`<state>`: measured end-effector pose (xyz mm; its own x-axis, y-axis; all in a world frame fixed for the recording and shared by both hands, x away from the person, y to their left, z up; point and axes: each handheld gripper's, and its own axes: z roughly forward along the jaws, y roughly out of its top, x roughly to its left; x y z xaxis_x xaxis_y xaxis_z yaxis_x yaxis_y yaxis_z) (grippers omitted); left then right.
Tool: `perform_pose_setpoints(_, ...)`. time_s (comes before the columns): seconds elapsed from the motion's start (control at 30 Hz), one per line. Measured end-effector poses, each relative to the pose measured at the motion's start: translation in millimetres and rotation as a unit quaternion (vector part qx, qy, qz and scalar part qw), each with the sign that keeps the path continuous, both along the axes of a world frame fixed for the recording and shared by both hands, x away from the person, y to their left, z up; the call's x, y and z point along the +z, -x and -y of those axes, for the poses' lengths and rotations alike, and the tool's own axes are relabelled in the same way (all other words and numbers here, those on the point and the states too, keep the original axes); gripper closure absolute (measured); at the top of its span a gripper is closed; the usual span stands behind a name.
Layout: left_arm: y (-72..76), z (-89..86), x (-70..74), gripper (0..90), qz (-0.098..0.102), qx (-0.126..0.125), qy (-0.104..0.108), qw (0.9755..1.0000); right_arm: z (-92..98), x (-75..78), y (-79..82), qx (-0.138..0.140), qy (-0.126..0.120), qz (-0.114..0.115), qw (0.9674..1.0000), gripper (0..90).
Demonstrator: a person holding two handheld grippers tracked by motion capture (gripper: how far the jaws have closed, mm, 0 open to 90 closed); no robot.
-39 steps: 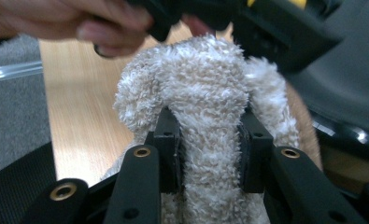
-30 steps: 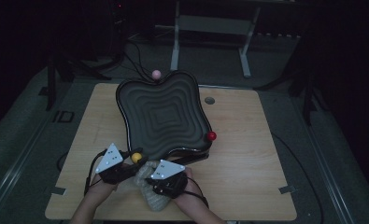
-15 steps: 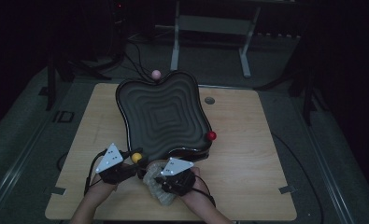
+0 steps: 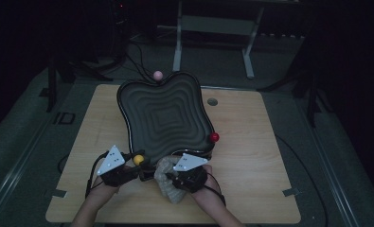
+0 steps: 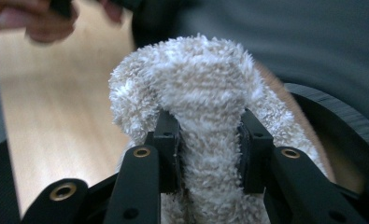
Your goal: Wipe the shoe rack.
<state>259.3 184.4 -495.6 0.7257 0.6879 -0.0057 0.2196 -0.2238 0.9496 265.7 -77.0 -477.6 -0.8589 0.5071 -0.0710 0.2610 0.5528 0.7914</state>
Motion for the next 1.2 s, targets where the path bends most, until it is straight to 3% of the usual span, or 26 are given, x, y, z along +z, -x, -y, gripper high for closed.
perform_pose_setpoints(0.07, 0.2, 0.2, -0.4, 59.7, 0.001, 0.001, 0.002, 1.0, 5.1, 5.9, -2.7, -0.013, -0.01, 0.008, 0.9998, 66.6)
perform_pose_setpoints(0.13, -0.1, 0.3, -0.1, 59.7, 0.0, 0.0, 0.001, 1.0, 8.6, 2.6, -7.2, -0.026, -0.013, 0.008, 0.9995, 66.7)
perform_pose_setpoints(0.23, 0.1, 0.4, -0.2, 59.7, 0.0, 0.0, 0.001, 1.0, 10.2, -11.2, -13.1, -0.035, -0.009, -0.011, 0.9993, 66.6)
perform_pose_setpoints(0.3, -0.1, 0.2, -0.1, 59.7, -0.001, -0.001, 0.001, 1.0, 12.4, -10.8, -13.4, -0.037, -0.011, -0.017, 0.9991, 66.5)
perform_pose_setpoints(0.47, -0.6, -0.2, 0.3, 59.8, -0.002, -0.003, 0.0, 1.0, 18.8, 5.3, -14.2, -0.056, -0.018, 0.015, 0.9981, 66.5)
perform_pose_setpoints(0.53, -0.8, -0.1, 0.9, 59.8, -0.003, -0.004, -0.004, 1.0, 21.1, 0.7, -18.0, -0.068, -0.016, 0.016, 0.9974, 66.5)
perform_pose_setpoints(0.67, -1.1, -0.4, 0.7, 59.8, -0.003, -0.006, -0.003, 1.0, 24.0, -10.1, -22.3, -0.074, -0.013, 0.001, 0.9971, 66.5)
perform_pose_setpoints(0.9, -1.1, -0.5, 0.3, 59.8, -0.002, -0.006, -0.001, 1.0, 32.4, 5.7, -21.0, -0.086, -0.015, 0.02, 0.9959, 66.4)
perform_pose_setpoints(1.07, -1.4, -0.4, 0.2, 59.8, -0.002, -0.007, 0.0, 1.0, 33.7, -10.0, -23.2, -0.086, 0.0, 0.008, 0.9962, 66.5)
perform_pose_setpoints(1.2, -1.4, -0.5, 0.0, 59.8, -0.002, -0.007, 0.002, 1.0, 34.0, -6.1, -21.4, -0.084, 0.003, 0.005, 0.9965, 66.4)
